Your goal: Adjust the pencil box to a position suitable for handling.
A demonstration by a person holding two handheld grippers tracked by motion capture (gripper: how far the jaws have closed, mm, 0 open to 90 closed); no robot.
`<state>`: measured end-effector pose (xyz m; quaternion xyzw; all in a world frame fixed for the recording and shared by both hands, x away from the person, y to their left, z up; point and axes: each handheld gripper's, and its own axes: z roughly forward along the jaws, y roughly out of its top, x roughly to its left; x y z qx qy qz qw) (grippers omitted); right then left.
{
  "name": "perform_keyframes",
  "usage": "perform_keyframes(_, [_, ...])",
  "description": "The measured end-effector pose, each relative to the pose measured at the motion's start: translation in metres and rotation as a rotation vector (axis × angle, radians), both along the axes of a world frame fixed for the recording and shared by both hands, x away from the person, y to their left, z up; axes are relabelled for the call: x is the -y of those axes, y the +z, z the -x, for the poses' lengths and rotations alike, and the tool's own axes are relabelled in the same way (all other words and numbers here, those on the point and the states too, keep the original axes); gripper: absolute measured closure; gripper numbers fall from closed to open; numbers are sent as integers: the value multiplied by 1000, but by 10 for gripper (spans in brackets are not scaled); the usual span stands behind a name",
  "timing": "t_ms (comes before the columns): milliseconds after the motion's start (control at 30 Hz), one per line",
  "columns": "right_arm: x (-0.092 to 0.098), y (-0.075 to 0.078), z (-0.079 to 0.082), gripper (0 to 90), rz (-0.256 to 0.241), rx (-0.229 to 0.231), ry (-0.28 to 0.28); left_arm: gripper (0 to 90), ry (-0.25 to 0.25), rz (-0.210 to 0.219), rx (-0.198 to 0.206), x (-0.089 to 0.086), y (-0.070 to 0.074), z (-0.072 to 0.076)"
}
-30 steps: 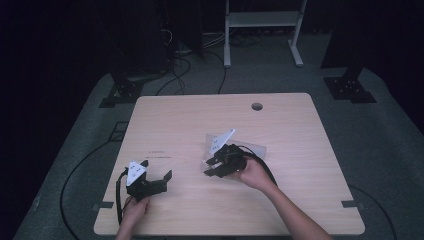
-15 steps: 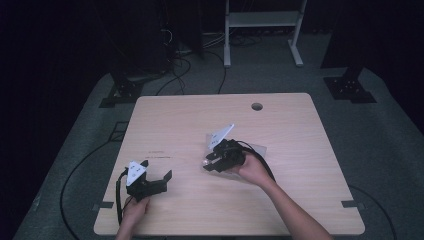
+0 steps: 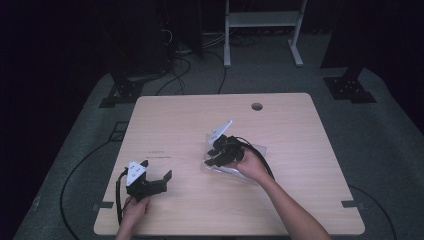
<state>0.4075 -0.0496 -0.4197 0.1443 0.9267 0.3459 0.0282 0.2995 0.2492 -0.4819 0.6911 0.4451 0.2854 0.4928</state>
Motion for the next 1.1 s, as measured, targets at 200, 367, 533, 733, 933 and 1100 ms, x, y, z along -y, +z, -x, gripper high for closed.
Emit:
perform_keyframes(200, [-3,-6,-7,578,4,-5,-18,0,-1,1,0,0,0,0])
perform_keyframes(367, [-5,-12,-13,577,13,-16,-36,0,-1,0,1,0,0,0])
perform_keyframes(533, [-6,-18,-17,577,11,-25,-52,0,-1,1,-1,0,0,0])
perform_keyframes(733, [-9,-24,-21,577,10,-33,-68,0,-2,2,0,0,0,0])
perform_keyframes(933, [-10,-29,-24,577,11,-41,-77,0,-2,2,0,0,0,0])
perform_keyframes(1100, [-11,-33,-26,576,19,-47,-81,0,-2,2,-2,-1,0,0])
